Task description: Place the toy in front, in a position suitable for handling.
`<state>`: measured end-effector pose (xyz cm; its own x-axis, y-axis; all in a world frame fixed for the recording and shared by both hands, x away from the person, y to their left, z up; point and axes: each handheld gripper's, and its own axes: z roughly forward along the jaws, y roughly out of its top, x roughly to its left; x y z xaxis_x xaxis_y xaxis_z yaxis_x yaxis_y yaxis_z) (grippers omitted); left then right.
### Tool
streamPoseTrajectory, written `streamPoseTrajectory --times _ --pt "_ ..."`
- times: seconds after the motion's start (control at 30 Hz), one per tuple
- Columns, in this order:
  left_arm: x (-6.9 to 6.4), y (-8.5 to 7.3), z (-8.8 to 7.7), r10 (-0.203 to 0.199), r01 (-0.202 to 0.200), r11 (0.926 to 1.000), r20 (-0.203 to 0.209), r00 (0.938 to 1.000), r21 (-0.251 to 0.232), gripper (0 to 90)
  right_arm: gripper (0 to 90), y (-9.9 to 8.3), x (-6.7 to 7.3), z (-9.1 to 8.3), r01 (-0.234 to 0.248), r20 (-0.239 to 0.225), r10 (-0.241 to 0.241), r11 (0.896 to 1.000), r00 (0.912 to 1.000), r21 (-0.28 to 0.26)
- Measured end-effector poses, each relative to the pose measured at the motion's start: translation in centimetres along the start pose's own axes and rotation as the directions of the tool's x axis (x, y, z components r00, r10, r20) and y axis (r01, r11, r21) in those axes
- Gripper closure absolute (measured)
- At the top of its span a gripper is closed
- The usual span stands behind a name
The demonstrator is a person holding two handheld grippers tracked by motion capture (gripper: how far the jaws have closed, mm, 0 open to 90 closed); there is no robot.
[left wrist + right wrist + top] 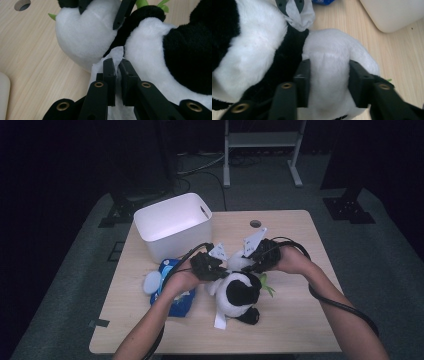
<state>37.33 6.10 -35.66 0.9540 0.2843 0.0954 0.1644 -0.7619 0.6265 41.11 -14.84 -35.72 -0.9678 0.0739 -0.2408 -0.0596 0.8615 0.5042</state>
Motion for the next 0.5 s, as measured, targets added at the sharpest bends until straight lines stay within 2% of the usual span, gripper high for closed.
streamPoseTrajectory --times 0.03,0.17,0.33,0.5 --pt "0.0 0.0 -0.1 0.000 0.000 1.0000 -0.001 1.0000 -0.001 83.7 66.1 0.0 0.2 -0.1 -0.003 0.018 0.003 1.000 0.9998 0.007" --pt "-0.1 0.2 -0.4 0.000 0.000 1.0000 -0.004 1.0000 -0.009 83.7 72.9 -0.1 0.6 -0.6 -0.083 0.045 0.082 0.996 0.9956 0.032" --pt "0.0 0.4 -0.6 0.004 -0.004 0.9999 -0.008 1.0000 -0.010 83.7 75.5 -0.6 0.8 -1.1 -0.152 0.044 0.151 0.988 0.9876 0.029" --pt "0.1 0.3 -0.7 -0.002 0.002 1.0000 -0.011 0.9999 -0.008 83.7 76.4 -1.3 0.8 -1.7 -0.223 0.027 0.223 0.975 0.9745 0.007"
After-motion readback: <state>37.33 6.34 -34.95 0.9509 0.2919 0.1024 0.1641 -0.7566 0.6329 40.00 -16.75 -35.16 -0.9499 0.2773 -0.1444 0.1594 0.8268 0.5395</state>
